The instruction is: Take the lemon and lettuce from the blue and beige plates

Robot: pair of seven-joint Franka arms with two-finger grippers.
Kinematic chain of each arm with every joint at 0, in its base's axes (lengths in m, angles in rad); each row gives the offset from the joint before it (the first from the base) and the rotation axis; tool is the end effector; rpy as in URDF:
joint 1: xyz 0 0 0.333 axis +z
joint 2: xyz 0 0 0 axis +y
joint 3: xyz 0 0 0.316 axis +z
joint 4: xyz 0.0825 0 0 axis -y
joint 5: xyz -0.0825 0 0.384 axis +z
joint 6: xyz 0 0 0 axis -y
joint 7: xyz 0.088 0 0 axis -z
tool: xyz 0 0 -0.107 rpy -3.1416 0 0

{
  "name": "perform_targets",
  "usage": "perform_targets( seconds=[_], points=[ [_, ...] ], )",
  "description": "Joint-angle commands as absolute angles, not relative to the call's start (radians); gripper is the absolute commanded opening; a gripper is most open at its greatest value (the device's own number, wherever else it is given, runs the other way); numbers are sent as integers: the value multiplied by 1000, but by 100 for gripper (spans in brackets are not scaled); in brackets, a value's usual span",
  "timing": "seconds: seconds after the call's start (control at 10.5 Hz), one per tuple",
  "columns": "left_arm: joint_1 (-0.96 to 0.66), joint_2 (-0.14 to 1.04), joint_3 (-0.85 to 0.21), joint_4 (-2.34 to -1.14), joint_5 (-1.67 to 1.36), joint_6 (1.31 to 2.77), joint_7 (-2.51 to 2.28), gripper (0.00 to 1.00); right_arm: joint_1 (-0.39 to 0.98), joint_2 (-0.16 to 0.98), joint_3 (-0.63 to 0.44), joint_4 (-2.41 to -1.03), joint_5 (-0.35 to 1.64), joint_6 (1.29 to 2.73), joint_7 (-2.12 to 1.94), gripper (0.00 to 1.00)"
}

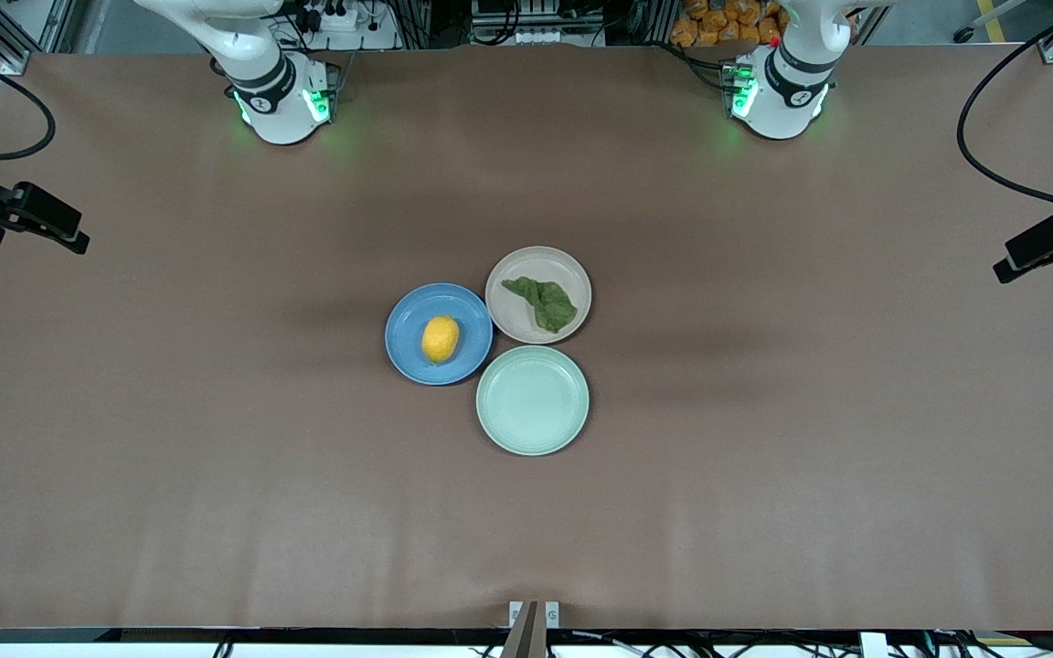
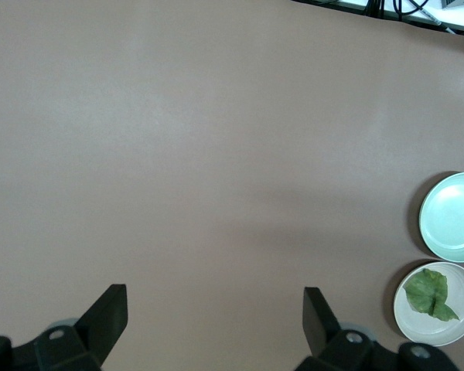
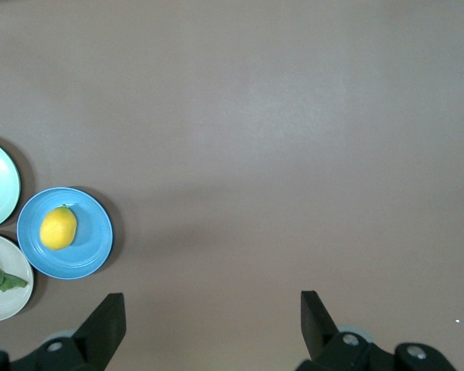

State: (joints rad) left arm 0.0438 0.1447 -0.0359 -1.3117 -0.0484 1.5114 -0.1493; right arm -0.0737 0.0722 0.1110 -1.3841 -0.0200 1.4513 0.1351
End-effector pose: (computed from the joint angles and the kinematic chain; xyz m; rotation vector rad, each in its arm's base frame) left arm 0.5930 0.0012 0.6578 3.0744 0.2364 0.0790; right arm 0.5643 0.0159 0.6609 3.1254 -0.1570 -0.0055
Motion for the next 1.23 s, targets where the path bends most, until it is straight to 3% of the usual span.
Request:
perform_targets(
  seconds=[0.0, 0.47, 1.14],
  points=[
    [43, 126, -34, -1327, -34, 1508, -127, 100, -67, 54, 106, -1394, -17, 1442, 129, 100],
    [41, 127, -37, -1327, -31, 1508, -127, 100, -64, 55, 104, -1401, -17, 1450, 129, 100],
    [-52, 234, -202, -1448, -92, 1512, -170, 100, -49, 58, 106, -1509, -17, 1580, 144, 100]
  ],
)
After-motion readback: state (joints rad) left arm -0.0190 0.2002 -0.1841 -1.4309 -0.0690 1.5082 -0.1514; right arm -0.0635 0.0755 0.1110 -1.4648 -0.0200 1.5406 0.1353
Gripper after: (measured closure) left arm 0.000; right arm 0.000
